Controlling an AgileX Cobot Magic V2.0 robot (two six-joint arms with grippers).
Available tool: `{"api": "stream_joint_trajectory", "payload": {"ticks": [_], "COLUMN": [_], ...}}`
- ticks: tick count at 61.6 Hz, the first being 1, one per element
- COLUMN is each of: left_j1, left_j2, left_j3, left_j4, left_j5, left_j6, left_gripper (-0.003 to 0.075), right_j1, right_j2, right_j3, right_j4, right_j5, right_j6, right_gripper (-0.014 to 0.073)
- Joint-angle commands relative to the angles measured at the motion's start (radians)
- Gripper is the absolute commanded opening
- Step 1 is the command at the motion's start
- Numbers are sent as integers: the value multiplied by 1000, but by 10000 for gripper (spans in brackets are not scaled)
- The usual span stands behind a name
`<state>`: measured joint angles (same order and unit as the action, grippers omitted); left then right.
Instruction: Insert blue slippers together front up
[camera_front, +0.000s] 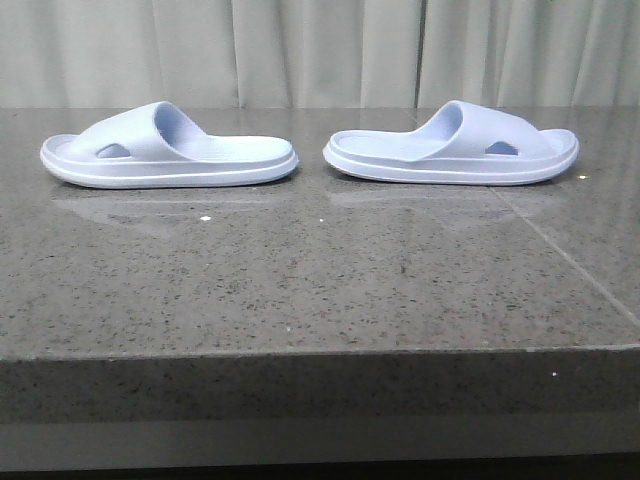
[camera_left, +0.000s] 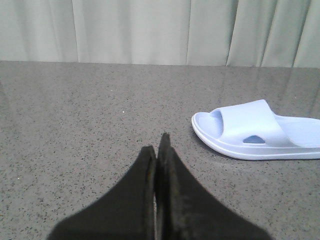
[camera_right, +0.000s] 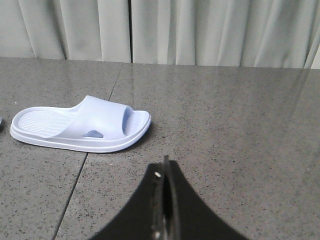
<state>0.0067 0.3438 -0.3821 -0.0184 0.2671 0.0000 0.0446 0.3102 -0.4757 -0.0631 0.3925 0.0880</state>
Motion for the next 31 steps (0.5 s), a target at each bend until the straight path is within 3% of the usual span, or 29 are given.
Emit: {"api": "stream_joint_trajectory", "payload": {"ticks": [1,9,15,22,26,31], "left_j1": [-7,-7,-7,-7,-7,-7], "left_j2": [15,15,15,15,15,15], "left_j3": [-37,-37,-37,-37,-37,-37], "left_j4": [2,2,2,-9,-21,-21], "left_j5": [-106,-112,-112,-114,-117,-123], "left_j6": [-12,-12,-12,-12,-12,-12], "left_gripper": [-19,48,212,477,573,622], "right_j1": [-8,-8,-8,-8,-8,-8], "right_j2": [18,18,18,18,18,18], "right_j3": [-37,-37,-37,-37,-37,-37], "right_j4": [-19,-19,-19,-19,-19,-19], "right_j5": [-80,-89,-89,-89,-89,-89], "right_j6": [-9,-9,-9,-9,-9,-9], "right_gripper": [-97,14,185,385,459,493]}}
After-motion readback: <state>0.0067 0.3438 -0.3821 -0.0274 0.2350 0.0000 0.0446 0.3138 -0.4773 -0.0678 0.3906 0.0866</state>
